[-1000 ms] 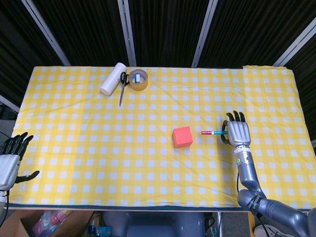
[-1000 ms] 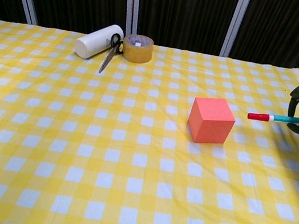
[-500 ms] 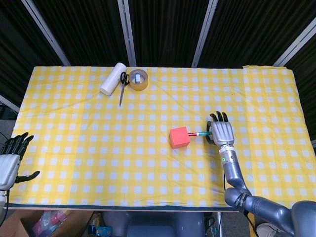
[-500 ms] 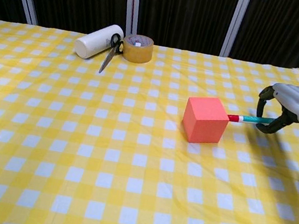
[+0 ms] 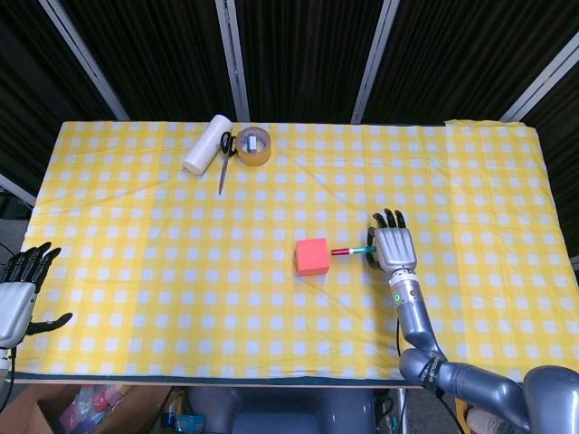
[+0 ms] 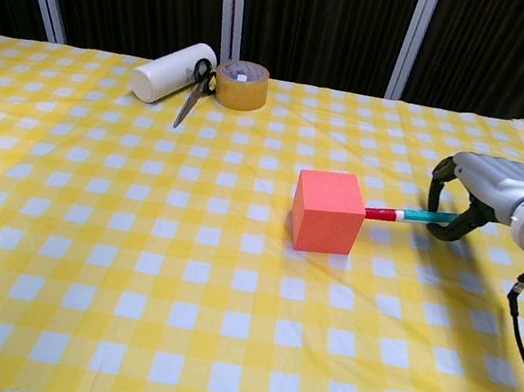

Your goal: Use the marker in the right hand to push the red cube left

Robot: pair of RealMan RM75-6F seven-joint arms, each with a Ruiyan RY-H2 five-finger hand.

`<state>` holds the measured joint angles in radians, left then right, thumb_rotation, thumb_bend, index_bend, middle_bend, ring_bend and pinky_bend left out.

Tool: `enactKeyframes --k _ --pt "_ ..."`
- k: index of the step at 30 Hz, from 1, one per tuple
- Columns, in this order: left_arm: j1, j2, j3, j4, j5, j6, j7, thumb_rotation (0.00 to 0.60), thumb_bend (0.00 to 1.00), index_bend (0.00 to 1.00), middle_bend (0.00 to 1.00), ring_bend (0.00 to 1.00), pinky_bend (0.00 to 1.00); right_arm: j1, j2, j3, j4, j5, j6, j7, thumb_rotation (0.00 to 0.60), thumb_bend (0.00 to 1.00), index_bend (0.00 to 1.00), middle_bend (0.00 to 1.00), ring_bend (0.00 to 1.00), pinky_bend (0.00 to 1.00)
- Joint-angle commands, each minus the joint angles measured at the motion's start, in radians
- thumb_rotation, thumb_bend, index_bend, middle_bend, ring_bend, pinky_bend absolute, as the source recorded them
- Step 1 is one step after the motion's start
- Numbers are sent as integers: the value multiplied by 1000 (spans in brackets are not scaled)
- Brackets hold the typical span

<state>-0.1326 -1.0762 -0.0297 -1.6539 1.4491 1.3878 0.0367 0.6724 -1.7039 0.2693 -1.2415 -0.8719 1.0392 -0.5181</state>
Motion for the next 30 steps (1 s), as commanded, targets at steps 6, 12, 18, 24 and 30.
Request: enactKeyframes --k 6,12,18,24,30 --pt "1 -3 0 -2 3 5 10 600 0 0 0 0 0 -37 36 -14 -65 6 37 1 600 519 633 181 18 0" --pt "1 -5 1 -2 5 8 14 600 0 0 0 0 0 -42 31 -19 -93 7 59 -11 600 520 633 181 19 0" --pt "0 -3 2 -2 8 7 7 600 0 0 0 0 0 -25 6 2 -108 25 76 -37 600 525 633 181 21 0" --pt "-2 1 2 -3 6 -1 -7 600 0 0 0 0 0 4 -36 29 -110 72 73 -69 600 541 633 181 21 0" --pt "-4 6 3 -2 7 -6 -22 600 0 0 0 0 0 45 -109 28 -80 102 63 -115 600 543 633 181 22 0"
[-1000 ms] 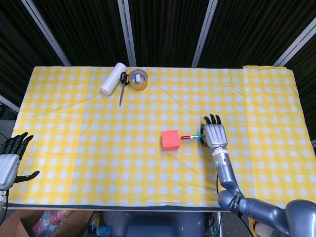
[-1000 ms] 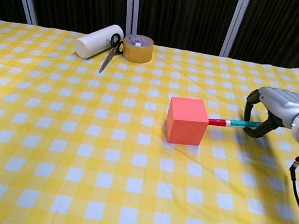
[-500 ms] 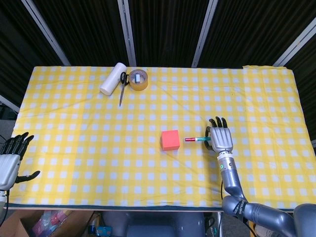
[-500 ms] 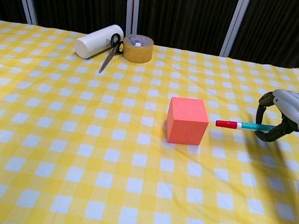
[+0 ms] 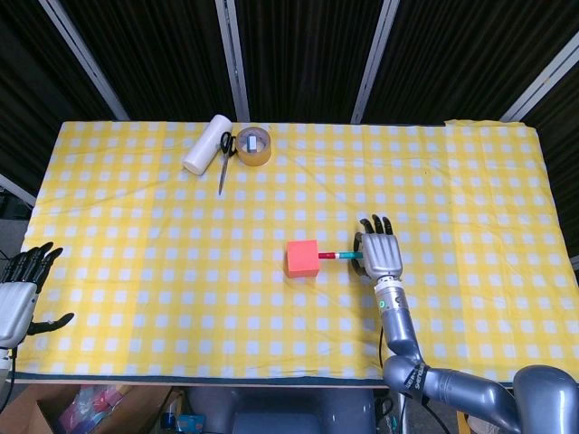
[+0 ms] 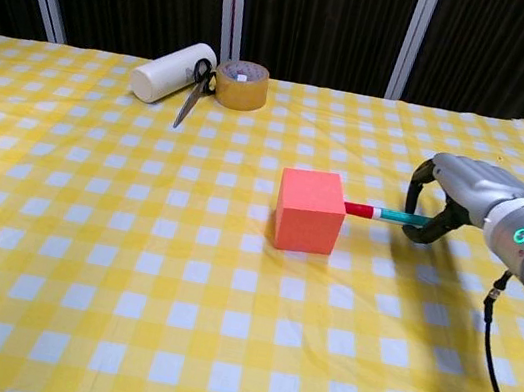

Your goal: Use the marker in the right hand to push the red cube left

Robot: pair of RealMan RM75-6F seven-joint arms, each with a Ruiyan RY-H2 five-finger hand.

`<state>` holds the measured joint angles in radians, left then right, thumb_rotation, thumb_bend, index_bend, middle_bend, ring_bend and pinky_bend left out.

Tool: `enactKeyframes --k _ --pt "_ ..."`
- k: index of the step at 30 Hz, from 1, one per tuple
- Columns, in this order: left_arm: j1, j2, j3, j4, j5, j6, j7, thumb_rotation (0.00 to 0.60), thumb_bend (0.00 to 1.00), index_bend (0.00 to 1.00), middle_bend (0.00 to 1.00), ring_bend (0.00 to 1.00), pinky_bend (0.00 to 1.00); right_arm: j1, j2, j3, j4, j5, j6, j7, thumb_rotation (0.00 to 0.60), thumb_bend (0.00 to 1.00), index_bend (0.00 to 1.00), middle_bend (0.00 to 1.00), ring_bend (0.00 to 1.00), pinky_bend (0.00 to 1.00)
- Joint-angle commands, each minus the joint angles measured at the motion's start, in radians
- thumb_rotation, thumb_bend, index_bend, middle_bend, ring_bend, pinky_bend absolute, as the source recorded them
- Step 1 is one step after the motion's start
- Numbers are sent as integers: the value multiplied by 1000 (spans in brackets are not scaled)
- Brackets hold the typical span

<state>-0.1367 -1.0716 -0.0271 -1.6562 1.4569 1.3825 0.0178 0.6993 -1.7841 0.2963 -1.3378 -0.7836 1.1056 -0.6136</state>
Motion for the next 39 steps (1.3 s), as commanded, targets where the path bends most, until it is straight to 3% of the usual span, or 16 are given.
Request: enactKeyframes --k 1,8,22,39 --pt "0 2 0 0 -1 -1 -5 600 0 0 0 0 0 21 -35 1 19 16 -3 -23 600 543 633 181 22 0" --pt "0 1 0 1 -1 1 -1 600 0 0 0 0 0 20 -30 -6 10 5 24 -39 600 544 633 181 22 0" --pt "5 -6 0 -1 0 14 23 600 0 0 0 0 0 -56 72 -26 -131 17 130 -64 600 552 633 181 22 0" --pt "6 -3 -1 0 4 19 10 600 0 0 0 0 0 -36 -17 -14 -112 29 152 -90 600 559 633 181 22 0"
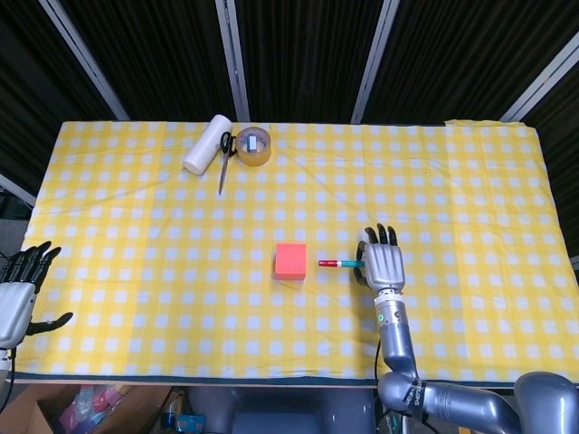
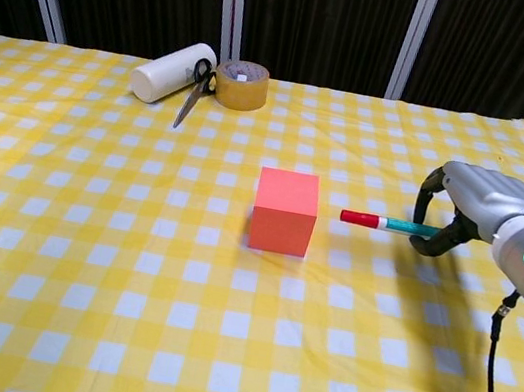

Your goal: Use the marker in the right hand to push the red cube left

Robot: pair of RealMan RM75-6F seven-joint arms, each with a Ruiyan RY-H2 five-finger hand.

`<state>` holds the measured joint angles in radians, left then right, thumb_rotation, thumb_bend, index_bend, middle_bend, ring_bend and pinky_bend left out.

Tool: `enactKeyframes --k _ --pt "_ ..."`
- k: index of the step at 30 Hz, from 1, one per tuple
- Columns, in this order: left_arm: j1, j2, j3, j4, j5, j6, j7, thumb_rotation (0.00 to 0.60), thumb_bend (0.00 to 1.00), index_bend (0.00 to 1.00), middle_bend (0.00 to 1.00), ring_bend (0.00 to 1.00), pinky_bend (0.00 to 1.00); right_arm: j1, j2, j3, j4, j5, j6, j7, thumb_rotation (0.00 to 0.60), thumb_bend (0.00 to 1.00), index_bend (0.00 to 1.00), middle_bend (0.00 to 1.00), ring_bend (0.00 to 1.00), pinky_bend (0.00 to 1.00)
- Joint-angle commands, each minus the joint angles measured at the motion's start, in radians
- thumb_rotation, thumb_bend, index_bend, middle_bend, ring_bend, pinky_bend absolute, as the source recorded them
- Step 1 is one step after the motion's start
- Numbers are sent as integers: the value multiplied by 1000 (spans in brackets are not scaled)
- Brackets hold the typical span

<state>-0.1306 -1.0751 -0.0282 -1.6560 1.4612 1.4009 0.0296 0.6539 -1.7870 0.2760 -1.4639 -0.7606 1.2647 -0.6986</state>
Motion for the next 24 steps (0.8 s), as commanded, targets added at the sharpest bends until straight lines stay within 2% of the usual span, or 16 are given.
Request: enactKeyframes --k 1,14,24 --pt "0 1 -1 -1 -1 1 -4 600 0 0 0 0 0 14 -22 8 22 8 -12 -9 600 559 633 181 22 0" --pt "-3 8 -3 -5 -10 -12 -20 600 0 0 0 0 0 89 -126 34 74 15 -32 -69 600 559 633 181 22 0" --pt "-2 9 0 -10 -17 -16 -5 600 0 0 0 0 0 118 -168 44 91 16 -28 -104 600 559 632 181 22 0"
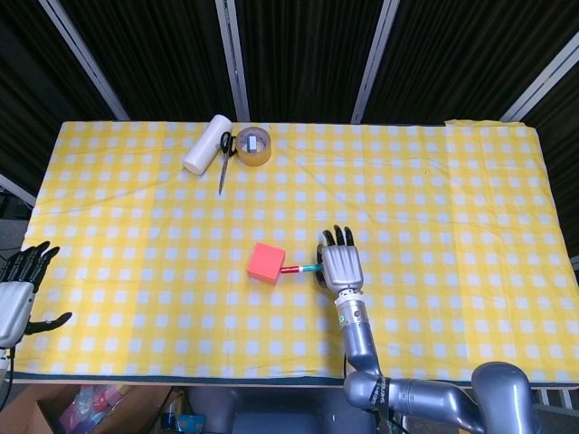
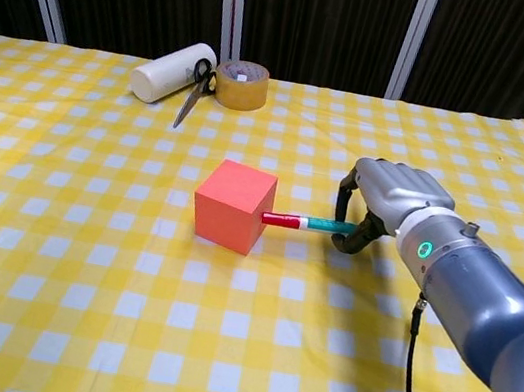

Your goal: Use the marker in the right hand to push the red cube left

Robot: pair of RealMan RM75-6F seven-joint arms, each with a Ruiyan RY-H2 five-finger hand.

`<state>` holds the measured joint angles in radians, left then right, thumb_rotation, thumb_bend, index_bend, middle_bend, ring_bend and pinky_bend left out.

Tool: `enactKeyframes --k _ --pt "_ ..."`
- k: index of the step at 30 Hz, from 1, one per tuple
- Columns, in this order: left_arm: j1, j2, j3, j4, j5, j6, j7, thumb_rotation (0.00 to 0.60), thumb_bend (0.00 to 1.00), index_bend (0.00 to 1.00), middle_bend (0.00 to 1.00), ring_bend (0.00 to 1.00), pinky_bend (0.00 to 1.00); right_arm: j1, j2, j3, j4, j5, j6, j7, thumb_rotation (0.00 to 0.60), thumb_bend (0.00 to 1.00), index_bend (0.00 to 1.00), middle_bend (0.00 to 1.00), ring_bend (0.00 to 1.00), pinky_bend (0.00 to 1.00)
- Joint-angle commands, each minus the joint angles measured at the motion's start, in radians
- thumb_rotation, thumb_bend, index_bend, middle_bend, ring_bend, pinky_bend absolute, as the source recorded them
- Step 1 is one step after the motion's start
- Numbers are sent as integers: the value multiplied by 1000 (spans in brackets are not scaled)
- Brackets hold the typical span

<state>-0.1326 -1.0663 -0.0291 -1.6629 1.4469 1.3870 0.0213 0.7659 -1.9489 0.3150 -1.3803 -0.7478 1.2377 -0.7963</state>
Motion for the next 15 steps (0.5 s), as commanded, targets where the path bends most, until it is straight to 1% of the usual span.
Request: enactKeyframes --k 1,9,15 --pt "0 1 1 -5 -3 -2 4 600 0 0 0 0 0 9 -10 9 11 7 -2 -9 600 560 632 181 22 0" --pt "1 5 -1 -8 -11 -6 1 600 0 0 0 0 0 42 -49 41 52 37 -13 -36 600 559 633 181 22 0" --pt "1 6 0 -7 -9 -5 -2 600 0 0 0 0 0 70 -86 50 86 45 -26 -52 600 559 633 181 22 0"
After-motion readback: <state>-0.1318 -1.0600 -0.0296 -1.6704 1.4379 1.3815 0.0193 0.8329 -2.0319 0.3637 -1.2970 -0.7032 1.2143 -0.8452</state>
